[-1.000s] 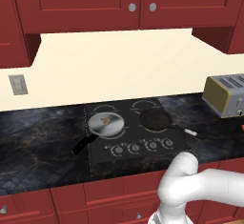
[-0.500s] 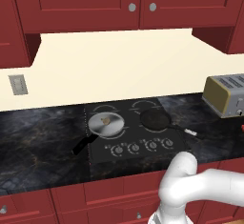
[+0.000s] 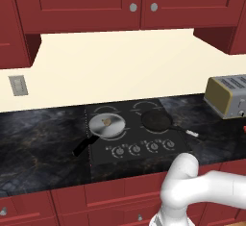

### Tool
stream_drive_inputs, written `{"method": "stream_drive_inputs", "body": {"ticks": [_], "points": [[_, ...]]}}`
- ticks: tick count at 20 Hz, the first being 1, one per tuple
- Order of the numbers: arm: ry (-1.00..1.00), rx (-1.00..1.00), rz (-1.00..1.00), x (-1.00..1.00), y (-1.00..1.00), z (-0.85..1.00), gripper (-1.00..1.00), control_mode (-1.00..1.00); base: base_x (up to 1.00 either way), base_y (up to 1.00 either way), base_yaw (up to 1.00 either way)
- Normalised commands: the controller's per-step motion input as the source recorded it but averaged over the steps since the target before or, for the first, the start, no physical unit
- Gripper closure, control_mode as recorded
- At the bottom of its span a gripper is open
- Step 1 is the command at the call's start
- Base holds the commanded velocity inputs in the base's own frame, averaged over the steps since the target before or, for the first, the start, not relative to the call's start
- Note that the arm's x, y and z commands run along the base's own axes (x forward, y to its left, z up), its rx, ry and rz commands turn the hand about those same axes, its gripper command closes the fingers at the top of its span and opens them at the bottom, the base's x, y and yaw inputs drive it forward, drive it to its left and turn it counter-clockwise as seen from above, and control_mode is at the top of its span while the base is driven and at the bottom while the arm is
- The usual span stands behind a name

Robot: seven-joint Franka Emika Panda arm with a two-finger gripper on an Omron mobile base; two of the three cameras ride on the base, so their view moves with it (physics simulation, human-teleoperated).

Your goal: Place both pans onto different burners. Then place the garlic and the steak on different pans.

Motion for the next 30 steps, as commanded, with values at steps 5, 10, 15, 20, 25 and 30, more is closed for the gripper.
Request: {"method": "stream_drive_inputs", "body": {"ticks": [5,10,15,20,25,30], "points": [[0.01,0.0,0.0,0.0,0.0,-0.1,-1.0,-1.0,0.0,0.0,0.0],[0.0,0.0,0.0,0.06,0.0,-0.07,-1.0,-1.0,0.0,0.0,0.0],[0.0,0.0,0.0,0.17,0.0,-0.01,-1.0,-1.0,0.0,0.0,0.0],[0.0,0.0,0.0,0.12,0.0,-0.01,-1.0,-1.0,0.0,0.0,0.0],[0.01,0.0,0.0,0.06,0.0,-0.08,-1.0,-1.0,0.0,0.0,0.0],[0.06,0.0,0.0,0.0,0.0,-0.13,-1.0,-1.0,0.0,0.0,0.0]]}}
